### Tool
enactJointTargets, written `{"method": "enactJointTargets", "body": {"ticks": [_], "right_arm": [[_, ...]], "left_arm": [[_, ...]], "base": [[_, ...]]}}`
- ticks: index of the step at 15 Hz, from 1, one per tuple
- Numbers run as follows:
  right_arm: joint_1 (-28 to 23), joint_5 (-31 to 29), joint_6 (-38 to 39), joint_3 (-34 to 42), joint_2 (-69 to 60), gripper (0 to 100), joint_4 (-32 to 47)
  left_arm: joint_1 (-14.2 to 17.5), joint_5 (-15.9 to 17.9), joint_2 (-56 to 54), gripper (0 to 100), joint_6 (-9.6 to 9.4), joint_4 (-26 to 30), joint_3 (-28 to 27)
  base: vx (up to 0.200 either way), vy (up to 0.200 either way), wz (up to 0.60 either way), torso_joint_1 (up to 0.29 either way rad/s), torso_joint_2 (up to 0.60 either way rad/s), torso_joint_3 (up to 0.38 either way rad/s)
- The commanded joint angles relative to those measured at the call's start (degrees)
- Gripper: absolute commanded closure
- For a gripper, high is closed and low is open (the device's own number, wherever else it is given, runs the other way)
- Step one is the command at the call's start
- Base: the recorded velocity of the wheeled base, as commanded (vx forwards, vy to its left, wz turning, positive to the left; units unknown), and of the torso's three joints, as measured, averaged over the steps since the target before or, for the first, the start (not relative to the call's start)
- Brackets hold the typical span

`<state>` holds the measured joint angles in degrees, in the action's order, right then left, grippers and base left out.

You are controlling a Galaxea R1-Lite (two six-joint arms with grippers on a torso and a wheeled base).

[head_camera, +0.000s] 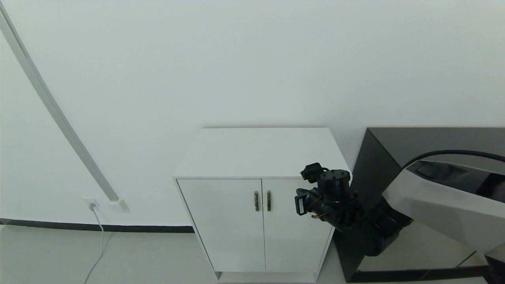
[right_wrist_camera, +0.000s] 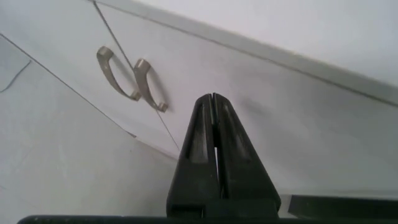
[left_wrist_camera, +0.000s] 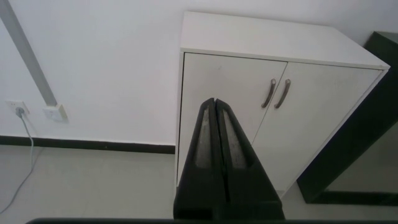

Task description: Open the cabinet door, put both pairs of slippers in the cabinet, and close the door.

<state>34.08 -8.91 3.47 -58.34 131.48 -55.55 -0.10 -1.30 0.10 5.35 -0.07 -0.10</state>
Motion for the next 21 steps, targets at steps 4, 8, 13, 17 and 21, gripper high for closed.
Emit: {"method": "enactJointTargets", "body": {"ticks": [4,8,13,17,21], "right_arm": [[-8.51,0.21,-0.13,21.96,-19.77,100,-6.76],[-17.03,0.03,-0.31,32.15,-28.2,100,-6.85],[-24.42,0.12,-1.89,41.73,-38.31,100,-6.67],[-25.91,0.21,-4.35,47.62,-47.72,100,-5.88],[-25.91,0.56,-5.32,51.4,-60.28,100,2.64]], "left_arm": [[0.01,-0.1,-0.01,100,0.01,-0.01,0.01],[0.01,-0.19,-0.01,100,0.01,-0.01,0.01],[0.01,-0.28,-0.01,100,0.01,-0.01,0.01],[0.01,-0.28,-0.01,100,0.01,-0.01,0.01],[0.01,-0.28,-0.01,100,0.01,-0.01,0.01]], "base": [[0.0,0.0,0.0,0.0,0.0,0.0],[0.0,0.0,0.0,0.0,0.0,0.0],[0.0,0.0,0.0,0.0,0.0,0.0],[0.0,0.0,0.0,0.0,0.0,0.0],[0.0,0.0,0.0,0.0,0.0,0.0]]}}
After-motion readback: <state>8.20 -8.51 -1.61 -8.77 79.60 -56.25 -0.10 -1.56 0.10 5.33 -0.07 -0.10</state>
